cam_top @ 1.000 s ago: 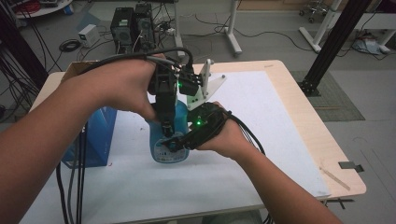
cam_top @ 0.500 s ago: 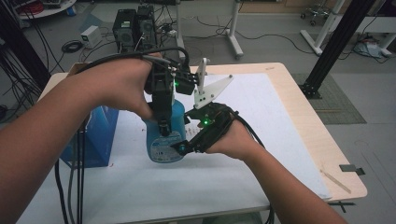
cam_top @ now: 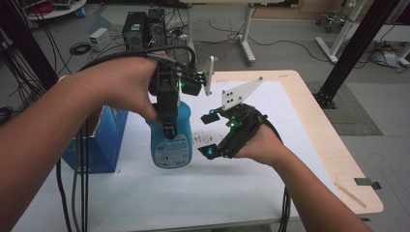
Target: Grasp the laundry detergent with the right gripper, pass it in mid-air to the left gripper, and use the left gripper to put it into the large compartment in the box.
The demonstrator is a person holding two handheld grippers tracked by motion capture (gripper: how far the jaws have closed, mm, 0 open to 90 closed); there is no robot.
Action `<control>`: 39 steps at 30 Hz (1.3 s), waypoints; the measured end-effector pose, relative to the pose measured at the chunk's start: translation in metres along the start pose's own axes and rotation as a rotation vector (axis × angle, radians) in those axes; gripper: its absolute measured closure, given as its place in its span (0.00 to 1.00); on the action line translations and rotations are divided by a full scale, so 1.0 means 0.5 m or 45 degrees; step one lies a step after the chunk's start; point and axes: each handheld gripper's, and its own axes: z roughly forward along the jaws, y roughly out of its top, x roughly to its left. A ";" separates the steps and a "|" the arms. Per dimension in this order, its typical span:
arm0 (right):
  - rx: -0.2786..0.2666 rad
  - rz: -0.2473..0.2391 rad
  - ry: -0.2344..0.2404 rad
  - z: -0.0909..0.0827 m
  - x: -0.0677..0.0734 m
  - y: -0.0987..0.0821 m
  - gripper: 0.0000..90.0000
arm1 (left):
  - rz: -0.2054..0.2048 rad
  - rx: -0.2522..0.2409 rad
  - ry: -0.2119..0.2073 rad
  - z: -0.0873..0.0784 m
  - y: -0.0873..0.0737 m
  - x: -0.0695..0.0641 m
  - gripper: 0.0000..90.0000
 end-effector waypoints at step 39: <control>0.718 -0.236 -0.064 -0.147 -0.025 0.113 0.01 | -0.997 -0.099 0.061 -0.213 -0.295 0.109 0.43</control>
